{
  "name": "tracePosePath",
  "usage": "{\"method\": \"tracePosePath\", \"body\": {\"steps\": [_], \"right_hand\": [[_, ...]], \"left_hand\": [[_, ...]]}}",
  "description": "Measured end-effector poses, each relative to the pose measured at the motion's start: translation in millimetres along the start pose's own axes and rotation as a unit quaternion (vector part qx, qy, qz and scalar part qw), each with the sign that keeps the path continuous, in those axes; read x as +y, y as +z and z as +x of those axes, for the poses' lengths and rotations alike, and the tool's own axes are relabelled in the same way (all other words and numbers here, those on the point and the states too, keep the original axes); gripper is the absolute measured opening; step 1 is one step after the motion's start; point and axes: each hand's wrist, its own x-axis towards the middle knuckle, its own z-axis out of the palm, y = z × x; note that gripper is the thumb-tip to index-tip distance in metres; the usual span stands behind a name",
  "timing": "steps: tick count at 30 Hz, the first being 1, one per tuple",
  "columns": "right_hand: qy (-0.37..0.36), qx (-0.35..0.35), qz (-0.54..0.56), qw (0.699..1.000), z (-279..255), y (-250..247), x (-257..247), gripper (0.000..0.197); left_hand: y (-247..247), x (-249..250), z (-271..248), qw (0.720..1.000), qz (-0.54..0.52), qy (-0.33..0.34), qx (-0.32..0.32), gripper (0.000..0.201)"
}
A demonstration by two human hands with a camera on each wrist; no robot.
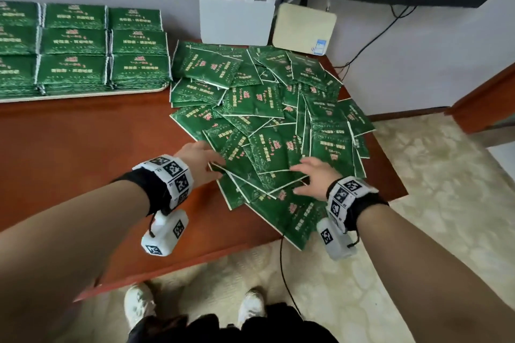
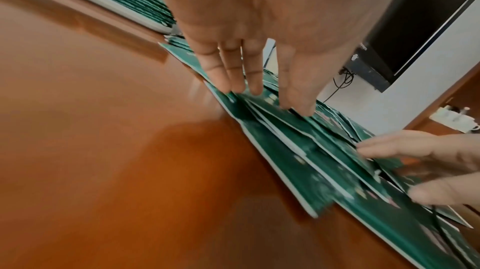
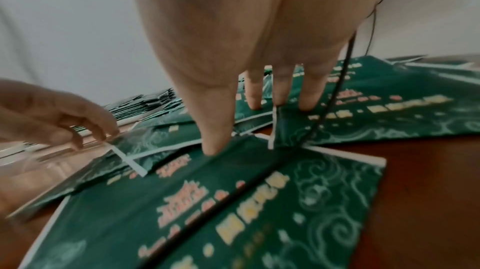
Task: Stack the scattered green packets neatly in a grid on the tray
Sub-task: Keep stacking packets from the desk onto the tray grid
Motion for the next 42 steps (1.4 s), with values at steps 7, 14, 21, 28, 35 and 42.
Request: {"method": "tracePosePath", "body": {"steps": [7,14,21,28,35,42], "right_hand": [[-0.09,0.065,0.048,0.993,7,14,46,0.048],[0.142,0.11,0.158,0.971,16,10,112,0.079],[0.149,0.114,0.257,0.948,13,13,130,0.09],[0.12,0.105,0.328,0.931,12,11,136,0.081],[-0.005,0.101,0.429,0.898,8,-8,121,0.089],[-0.127,0.152,0.334,0.922,-3,-43,89,0.089]], "left_hand": [[60,82,-6,0.999,0.0,0.013,-0.035,0.051],[83,134,-7,0.984,0.167,0.05,-0.047,0.071],[103,168,-4,0.98,0.181,0.022,-0.073,0.074],[68,165,-21,0.996,0.029,-0.066,-0.046,0.035],[18,141,-54,0.981,-0.11,-0.16,0.029,0.031],[-43,114,-93,0.939,-0.233,-0.172,0.184,0.021]]}}
